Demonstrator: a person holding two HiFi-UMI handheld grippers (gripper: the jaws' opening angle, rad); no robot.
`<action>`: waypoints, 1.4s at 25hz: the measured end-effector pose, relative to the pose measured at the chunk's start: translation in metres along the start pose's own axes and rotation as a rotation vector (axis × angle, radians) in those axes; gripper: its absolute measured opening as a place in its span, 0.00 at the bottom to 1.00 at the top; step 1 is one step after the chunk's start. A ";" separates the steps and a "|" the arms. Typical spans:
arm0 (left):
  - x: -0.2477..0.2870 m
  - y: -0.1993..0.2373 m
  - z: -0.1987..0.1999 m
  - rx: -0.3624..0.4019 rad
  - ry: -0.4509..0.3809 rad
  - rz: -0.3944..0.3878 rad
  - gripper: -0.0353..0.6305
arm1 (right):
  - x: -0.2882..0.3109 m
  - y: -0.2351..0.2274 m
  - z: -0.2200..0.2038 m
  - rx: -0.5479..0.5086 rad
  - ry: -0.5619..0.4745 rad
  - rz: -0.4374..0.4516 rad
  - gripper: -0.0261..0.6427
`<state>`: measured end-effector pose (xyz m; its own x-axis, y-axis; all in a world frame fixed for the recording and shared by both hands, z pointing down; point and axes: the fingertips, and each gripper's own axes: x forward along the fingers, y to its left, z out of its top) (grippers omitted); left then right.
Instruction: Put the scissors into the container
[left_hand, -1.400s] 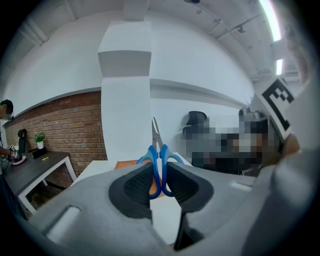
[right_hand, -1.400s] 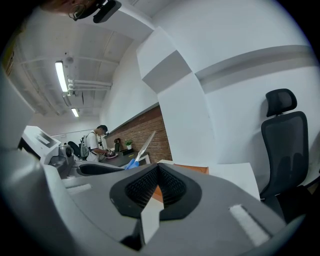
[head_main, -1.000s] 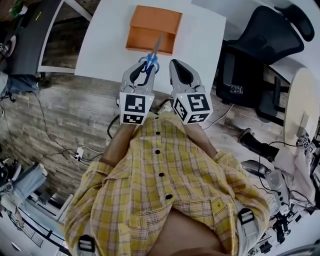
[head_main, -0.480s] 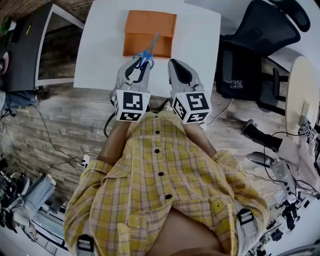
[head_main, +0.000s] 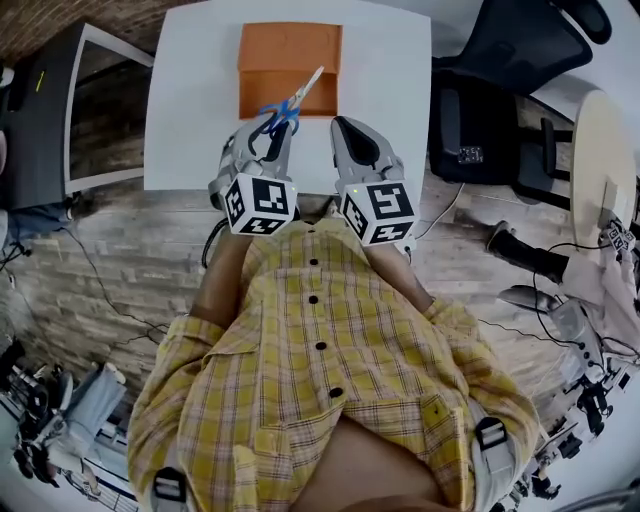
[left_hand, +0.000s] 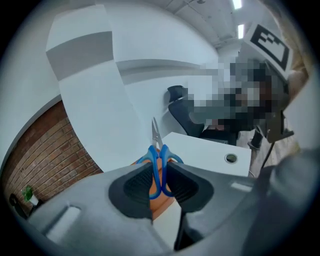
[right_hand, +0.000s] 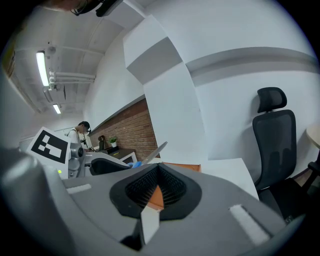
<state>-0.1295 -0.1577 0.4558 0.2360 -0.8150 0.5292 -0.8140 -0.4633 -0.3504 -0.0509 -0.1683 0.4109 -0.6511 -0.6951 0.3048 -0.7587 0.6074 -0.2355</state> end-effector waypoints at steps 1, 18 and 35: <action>0.003 -0.001 -0.002 0.018 0.008 -0.013 0.19 | 0.000 0.000 0.000 0.000 0.000 -0.004 0.05; 0.047 -0.002 -0.049 0.363 0.199 -0.122 0.19 | 0.008 0.000 -0.009 0.003 0.027 -0.041 0.05; 0.083 0.003 -0.079 0.505 0.284 -0.277 0.19 | 0.021 -0.009 -0.011 0.026 0.043 -0.074 0.05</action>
<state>-0.1543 -0.1992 0.5599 0.1952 -0.5498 0.8122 -0.3769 -0.8066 -0.4555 -0.0573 -0.1839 0.4290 -0.5922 -0.7199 0.3619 -0.8053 0.5443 -0.2350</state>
